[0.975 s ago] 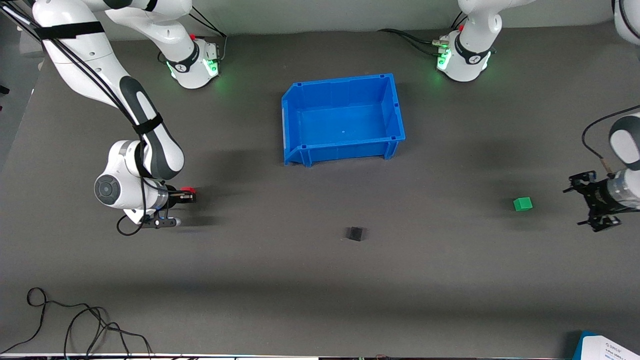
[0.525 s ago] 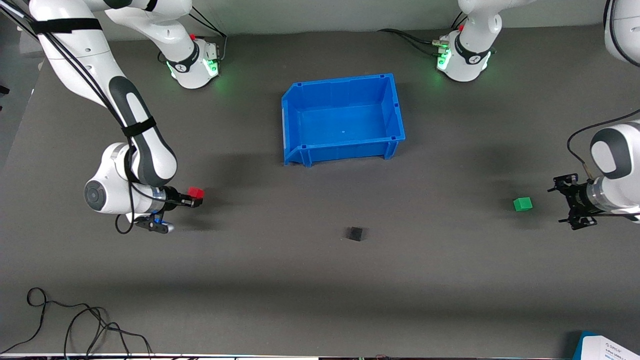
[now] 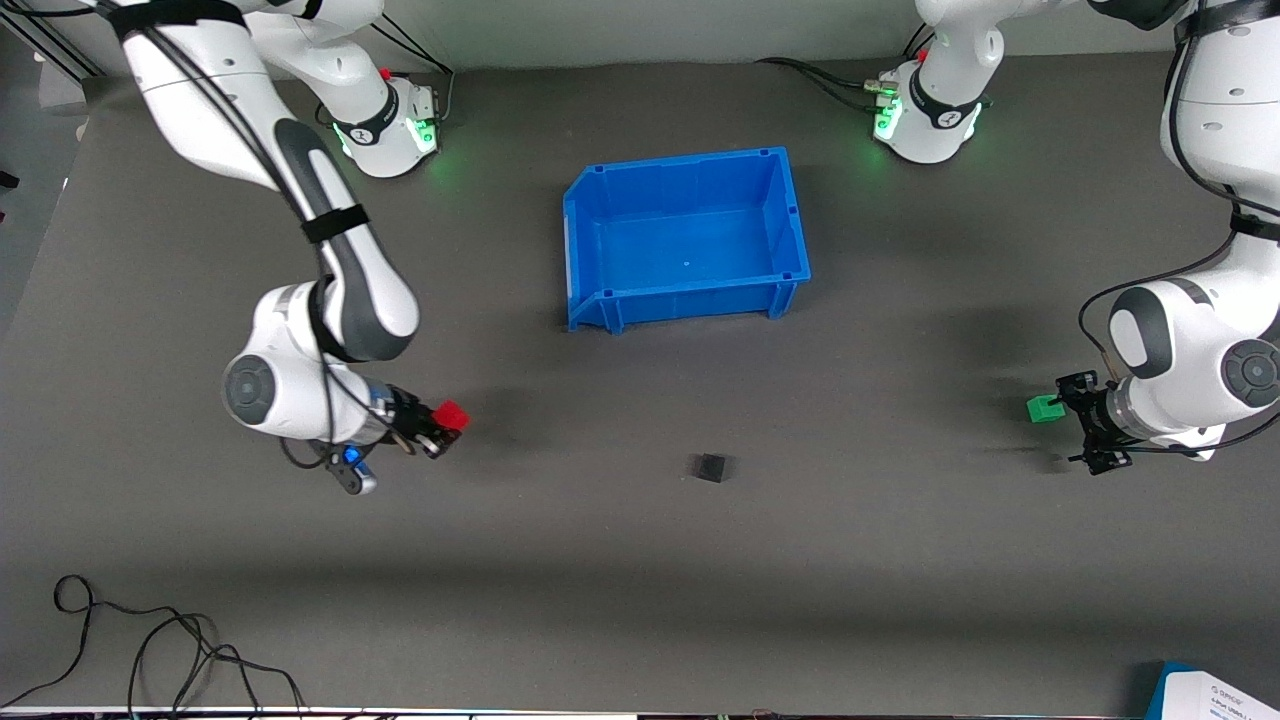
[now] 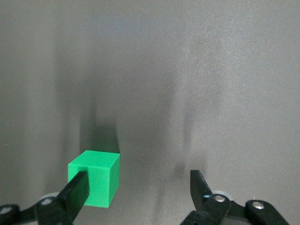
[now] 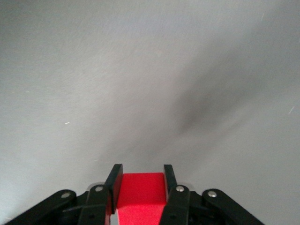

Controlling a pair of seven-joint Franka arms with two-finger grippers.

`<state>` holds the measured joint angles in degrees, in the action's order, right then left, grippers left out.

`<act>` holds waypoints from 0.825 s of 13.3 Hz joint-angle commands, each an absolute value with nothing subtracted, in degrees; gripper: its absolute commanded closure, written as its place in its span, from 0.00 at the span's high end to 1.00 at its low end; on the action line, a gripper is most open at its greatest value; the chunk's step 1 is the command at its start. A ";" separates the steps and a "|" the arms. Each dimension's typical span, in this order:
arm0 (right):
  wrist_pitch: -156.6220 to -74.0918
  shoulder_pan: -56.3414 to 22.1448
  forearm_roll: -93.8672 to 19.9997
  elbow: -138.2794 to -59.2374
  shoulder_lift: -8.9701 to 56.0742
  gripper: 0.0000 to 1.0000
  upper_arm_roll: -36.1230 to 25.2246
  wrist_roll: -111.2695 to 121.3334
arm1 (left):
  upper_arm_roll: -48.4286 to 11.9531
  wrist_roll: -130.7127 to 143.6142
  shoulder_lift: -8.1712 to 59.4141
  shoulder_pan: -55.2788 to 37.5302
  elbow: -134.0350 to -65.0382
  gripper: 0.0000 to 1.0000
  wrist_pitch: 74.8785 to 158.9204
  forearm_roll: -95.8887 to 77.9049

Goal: Attach green and red cubes to black cube
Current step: 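Carry the red cube beside the black cube while the left gripper grasps green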

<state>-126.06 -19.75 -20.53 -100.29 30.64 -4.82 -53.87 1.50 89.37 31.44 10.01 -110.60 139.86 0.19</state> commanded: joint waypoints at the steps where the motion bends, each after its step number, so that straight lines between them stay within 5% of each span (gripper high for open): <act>1: -124.63 -23.89 -21.71 -87.24 39.87 0.12 -5.54 -73.57 | 2.02 90.27 29.97 9.40 -114.08 0.93 142.29 0.88; 11: -129.00 -31.73 -21.53 -53.28 65.20 0.12 -1.33 -114.15 | 1.93 89.82 26.98 9.67 -110.56 0.92 129.99 2.54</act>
